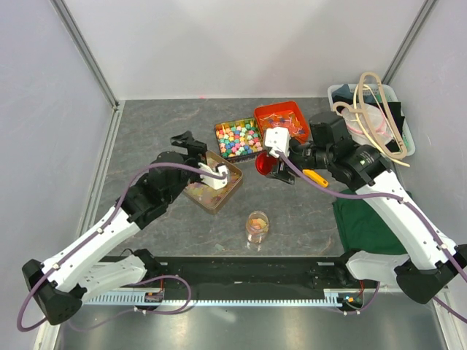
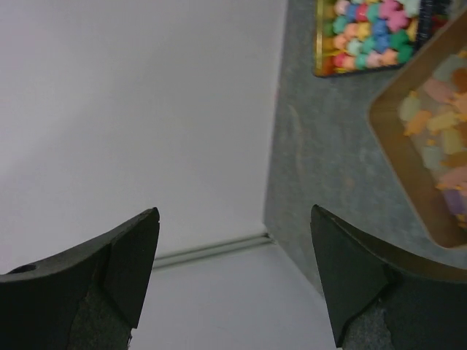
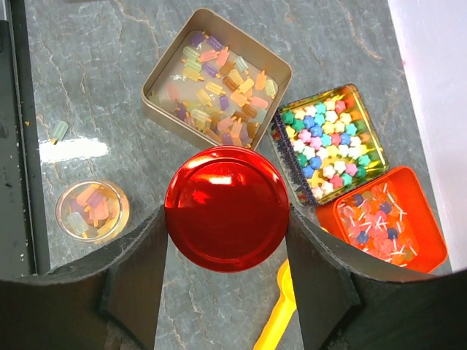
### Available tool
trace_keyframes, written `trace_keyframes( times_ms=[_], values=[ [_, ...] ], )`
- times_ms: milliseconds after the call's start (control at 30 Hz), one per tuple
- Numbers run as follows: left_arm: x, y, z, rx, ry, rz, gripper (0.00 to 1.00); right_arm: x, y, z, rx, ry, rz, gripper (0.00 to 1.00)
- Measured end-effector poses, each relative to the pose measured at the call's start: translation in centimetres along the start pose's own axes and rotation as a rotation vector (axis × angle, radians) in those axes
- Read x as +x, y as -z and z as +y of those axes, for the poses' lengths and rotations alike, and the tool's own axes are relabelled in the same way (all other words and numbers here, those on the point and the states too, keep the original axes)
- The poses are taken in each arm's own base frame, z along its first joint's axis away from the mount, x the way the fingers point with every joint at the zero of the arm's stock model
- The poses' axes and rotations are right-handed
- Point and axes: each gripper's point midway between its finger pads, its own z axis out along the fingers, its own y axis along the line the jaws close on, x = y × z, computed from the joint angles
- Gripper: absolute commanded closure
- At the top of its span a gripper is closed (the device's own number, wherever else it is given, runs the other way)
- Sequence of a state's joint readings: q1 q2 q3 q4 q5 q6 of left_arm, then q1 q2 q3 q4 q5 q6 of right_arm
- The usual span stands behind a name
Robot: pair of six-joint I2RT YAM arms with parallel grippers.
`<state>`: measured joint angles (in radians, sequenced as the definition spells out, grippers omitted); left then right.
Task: Pack the candies
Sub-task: Pick up the bottle lid at the center of the board, then move the storage box to the center of the board.
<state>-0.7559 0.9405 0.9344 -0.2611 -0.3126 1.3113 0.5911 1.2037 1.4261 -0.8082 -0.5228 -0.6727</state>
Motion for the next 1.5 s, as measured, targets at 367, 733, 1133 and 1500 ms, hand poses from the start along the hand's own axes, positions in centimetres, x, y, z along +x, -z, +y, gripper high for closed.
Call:
trace_keyframes(
  times_ms=[367,733,1133,1500],
  values=[
    [0.8,2.9,-13.6,0.535,0.525,0.040,0.14,4.6,-1.9,2.1,-0.102,-0.075,0.135,0.37],
    [-7.5,5.5,-21.7,1.102,0.804,-0.209,0.16,6.0,-2.0,3.1,-0.132,-0.093,0.167,0.36],
    [-8.6,5.0,-26.8,1.326,0.883,-0.184,0.15,5.9,-1.6,3.5,-0.126,-0.083,0.149,0.35],
    [-8.5,0.9,-29.5,1.320,0.886,-0.116,0.04,6.0,-1.2,3.8,-0.110,-0.069,0.130,0.35]
  ],
)
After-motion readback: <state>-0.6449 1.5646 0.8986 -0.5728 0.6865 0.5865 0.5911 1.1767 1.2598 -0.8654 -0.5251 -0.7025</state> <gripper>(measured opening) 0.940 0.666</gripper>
